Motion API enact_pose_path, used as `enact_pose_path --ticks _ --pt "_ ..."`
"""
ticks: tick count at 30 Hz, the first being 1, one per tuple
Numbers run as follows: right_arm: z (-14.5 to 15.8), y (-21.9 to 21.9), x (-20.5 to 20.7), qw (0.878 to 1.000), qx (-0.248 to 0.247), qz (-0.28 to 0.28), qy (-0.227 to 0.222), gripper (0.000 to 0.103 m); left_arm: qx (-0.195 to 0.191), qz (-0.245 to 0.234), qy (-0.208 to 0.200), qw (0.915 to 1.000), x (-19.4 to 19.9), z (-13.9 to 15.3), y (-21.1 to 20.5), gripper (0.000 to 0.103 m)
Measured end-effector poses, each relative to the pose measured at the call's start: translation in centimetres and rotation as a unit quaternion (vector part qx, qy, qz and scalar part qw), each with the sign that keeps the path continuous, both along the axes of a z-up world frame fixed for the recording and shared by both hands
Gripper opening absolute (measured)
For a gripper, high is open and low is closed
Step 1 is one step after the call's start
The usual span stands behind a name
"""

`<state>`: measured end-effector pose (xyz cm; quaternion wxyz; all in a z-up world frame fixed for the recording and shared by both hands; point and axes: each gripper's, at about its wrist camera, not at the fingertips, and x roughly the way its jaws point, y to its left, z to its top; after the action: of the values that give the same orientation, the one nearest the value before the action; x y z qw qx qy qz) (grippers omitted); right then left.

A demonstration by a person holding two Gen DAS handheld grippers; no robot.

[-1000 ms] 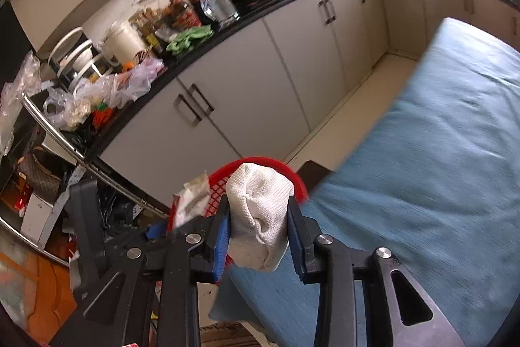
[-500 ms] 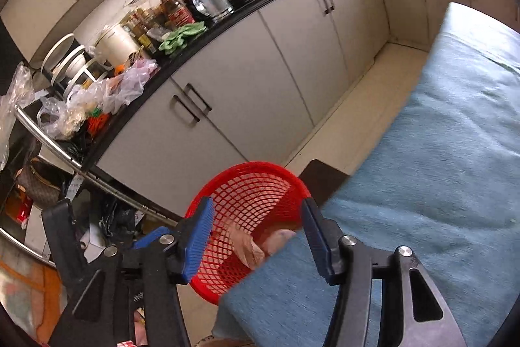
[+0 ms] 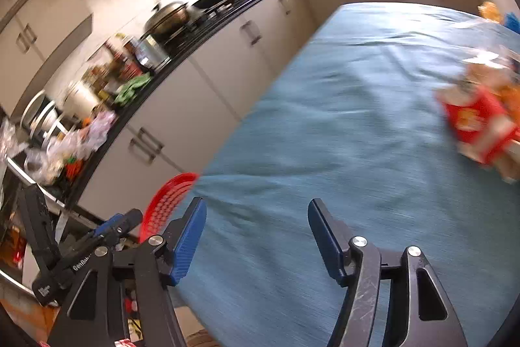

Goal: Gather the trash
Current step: 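Grasp the red snack bag with the left gripper while the right gripper grasps the orange box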

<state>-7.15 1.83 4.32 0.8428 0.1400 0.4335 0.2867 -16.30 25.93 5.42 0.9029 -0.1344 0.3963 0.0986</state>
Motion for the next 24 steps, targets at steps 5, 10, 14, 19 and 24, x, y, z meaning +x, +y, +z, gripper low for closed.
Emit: enact_pose_path --ticks 5,10,14,19,24 --pt "-0.1 -6.9 -0.9 0.998 -0.009 -0.055 -0.007 0.073 -0.020 -0.086 0.002 0.9961 2.9 0.9 -6.7 0.074" --pt "0.2 -14.0 -1.1 0.992 -0.026 -0.123 -0.016 0.073 -0.046 -0.155 0.012 0.9868 6.6 1.2 -12.2 0.077" --pt "0.4 -18.6 -0.4 0.985 -0.033 -0.167 -0.018 0.073 -0.080 -0.194 0.030 0.9772 10.6 0.6 -16.1 0.078" --pt "0.6 -21.8 1.8 0.977 -0.055 -0.203 -0.025 0.074 -0.131 -0.219 0.054 0.9653 14.8 -0.9 -19.9 0.078" --pt "0.0 -22.9 5.0 0.978 -0.056 -0.202 -0.016 0.074 -0.165 -0.223 0.078 0.9576 18.5 -2.6 -22.4 0.078"
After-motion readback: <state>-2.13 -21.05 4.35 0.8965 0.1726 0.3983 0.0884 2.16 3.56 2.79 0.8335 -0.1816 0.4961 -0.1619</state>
